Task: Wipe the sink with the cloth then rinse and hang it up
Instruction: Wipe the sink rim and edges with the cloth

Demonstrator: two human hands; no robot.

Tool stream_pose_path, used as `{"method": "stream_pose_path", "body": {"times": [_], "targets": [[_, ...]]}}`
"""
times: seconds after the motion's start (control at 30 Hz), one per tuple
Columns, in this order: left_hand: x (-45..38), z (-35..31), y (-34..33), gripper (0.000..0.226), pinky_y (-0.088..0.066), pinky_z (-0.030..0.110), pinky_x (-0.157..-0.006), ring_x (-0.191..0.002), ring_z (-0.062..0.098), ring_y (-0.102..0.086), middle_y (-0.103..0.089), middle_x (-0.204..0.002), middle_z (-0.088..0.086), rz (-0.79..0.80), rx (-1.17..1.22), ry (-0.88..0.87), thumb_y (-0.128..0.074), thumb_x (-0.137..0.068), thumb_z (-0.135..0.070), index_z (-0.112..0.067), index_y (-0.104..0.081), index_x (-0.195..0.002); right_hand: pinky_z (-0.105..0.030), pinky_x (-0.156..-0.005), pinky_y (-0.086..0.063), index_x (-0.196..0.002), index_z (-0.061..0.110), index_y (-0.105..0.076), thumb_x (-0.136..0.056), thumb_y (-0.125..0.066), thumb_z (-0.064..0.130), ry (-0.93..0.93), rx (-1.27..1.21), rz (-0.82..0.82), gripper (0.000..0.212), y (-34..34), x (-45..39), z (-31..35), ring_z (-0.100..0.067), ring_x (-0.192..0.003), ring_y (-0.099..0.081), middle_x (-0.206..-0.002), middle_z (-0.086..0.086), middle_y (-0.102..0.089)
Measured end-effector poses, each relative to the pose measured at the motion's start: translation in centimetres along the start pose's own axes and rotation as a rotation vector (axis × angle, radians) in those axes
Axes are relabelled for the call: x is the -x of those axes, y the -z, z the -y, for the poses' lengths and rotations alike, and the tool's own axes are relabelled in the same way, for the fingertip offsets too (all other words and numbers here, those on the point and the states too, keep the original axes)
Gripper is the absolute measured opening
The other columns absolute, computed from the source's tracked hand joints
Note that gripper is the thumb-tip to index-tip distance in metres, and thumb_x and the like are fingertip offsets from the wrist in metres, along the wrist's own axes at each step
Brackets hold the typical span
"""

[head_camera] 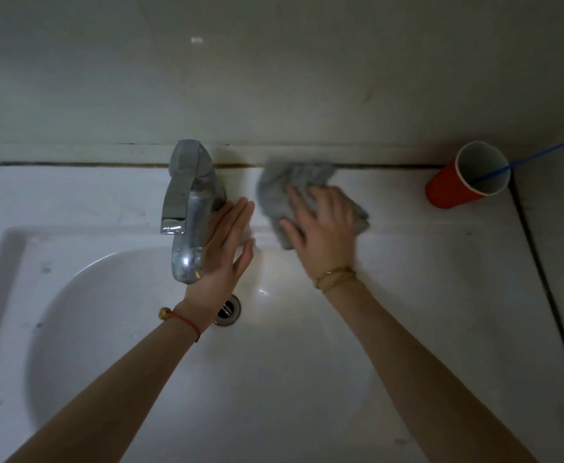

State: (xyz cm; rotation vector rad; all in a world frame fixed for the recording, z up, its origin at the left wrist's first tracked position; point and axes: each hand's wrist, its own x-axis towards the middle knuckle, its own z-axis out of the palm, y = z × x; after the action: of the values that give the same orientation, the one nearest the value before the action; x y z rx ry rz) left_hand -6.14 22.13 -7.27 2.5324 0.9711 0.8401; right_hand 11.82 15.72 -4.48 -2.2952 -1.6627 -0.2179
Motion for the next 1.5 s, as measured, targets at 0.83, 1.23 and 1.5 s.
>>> {"method": "stream_pose_path", "body": {"times": [0.83,1.23,1.5], "targets": [[0.4,0.4,-0.5,0.065,-0.009,0.011,-0.120,-0.147,-0.005,-0.011,-0.037,-0.155,0.007,0.035,0.054,0.021,-0.066,-0.089,-0.001,-0.003,-0.037,-0.148,-0.044,-0.091,-0.041,-0.130,0.021,-0.057,-0.095,-0.039,0.050,-0.228,0.084,-0.061,0.048,0.8,0.4,-3.5,-0.037,-0.111,-0.054,-0.122,-0.016,-0.058],[-0.8,-5.4,-2.3,0.062,-0.013,0.047,-0.125,-0.154,0.024,-0.011,-0.019,-0.164,0.007,0.176,-0.098,-0.188,-0.048,-0.102,-0.029,-0.011,-0.023,-0.155,-0.050,-0.090,-0.046,-0.134,0.017,-0.054,-0.091,-0.044,0.042,-0.209,0.052,0.086,0.050,3.5,12.2,-7.5,-0.038,-0.111,-0.054,-0.125,-0.015,-0.058],[-3.9,-6.6,-4.5,0.054,-0.017,0.047,-0.124,-0.151,0.027,-0.020,-0.028,-0.161,0.007,0.295,-0.140,-0.238,-0.044,-0.105,-0.032,-0.014,-0.030,-0.154,-0.047,-0.091,-0.033,-0.134,0.023,-0.051,-0.095,-0.048,0.035,-0.592,0.074,0.094,0.041,3.6,10.9,-8.6,-0.036,-0.116,-0.047,-0.133,-0.014,-0.051]]}}
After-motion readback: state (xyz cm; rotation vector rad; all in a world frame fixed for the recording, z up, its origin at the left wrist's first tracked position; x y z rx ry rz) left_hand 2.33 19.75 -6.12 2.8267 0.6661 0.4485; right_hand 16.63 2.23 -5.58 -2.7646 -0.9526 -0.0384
